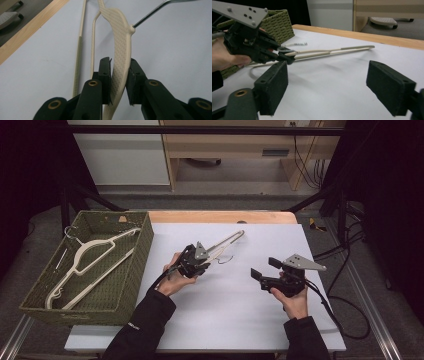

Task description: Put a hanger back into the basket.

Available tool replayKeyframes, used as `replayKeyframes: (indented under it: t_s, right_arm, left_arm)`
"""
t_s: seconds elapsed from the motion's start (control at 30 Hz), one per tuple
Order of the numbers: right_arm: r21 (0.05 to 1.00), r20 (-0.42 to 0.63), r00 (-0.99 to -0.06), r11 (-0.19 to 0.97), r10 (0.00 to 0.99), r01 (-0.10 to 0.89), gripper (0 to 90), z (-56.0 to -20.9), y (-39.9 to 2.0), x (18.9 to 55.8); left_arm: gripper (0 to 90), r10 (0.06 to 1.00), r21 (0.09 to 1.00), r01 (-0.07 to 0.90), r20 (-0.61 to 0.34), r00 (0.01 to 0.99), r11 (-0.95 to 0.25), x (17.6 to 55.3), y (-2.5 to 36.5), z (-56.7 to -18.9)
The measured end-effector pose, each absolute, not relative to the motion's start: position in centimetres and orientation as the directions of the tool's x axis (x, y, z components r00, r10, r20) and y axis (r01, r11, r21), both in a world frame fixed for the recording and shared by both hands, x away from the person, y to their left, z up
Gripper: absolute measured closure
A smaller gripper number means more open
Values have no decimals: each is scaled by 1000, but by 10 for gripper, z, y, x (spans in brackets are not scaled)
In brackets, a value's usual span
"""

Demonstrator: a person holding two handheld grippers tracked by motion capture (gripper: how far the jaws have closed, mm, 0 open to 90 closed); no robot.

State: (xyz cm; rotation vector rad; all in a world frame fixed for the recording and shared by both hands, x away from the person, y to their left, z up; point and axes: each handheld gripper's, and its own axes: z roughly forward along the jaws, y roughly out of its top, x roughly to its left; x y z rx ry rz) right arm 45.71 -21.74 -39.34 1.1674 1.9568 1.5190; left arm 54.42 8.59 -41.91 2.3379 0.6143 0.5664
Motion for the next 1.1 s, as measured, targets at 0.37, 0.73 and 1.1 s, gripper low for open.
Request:
replayKeyframes:
  t_s: [0.37, 0.73, 1.1]
  right_arm:
    - [919, 180, -567, 68, 804, 388, 92, -412, -236, 446]
    - [920, 151, -568, 95, 809, 380, 65, -418, -238, 446]
    - [923, 139, -565, 100, 813, 372, 54, -417, -240, 443]
  left_arm:
    - [809, 624, 700, 308, 248, 741, -644, 551, 96, -404]
    - [846, 666, 722, 330, 238, 707, -608, 558, 108, -396]
    - [858, 701, 765, 350, 181, 690, -541, 547, 122, -382]
